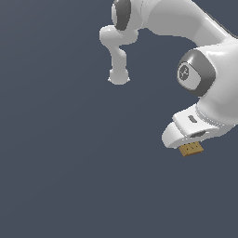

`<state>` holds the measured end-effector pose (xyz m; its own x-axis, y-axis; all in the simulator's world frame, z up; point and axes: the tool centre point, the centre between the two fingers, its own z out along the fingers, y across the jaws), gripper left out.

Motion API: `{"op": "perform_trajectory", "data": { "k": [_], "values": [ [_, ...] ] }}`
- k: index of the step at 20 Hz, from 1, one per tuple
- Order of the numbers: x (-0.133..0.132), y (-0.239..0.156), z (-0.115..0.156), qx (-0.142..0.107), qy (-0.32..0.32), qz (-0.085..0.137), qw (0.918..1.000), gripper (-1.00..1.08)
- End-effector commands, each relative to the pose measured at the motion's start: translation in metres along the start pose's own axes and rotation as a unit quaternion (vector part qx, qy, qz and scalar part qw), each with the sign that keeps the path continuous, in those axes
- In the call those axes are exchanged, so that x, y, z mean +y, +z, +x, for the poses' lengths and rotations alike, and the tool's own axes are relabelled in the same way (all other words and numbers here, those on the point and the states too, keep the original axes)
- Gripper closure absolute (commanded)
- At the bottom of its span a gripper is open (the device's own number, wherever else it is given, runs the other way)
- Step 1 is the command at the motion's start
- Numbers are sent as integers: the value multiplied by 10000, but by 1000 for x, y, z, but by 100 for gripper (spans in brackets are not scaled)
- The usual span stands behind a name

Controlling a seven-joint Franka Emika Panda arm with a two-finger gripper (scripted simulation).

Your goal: Pick up the object and move it to a goal position.

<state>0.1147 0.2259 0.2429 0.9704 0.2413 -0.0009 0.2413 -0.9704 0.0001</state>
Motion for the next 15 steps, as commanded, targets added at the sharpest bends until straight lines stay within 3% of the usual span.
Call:
{"op": "perform_trajectory", "data": {
  "k": [1, 15],
  "values": [
    [-4, -5, 5, 4, 2, 0, 10000, 108],
    [-11, -12, 14, 4, -1, 1, 10000, 108]
  ]
}}
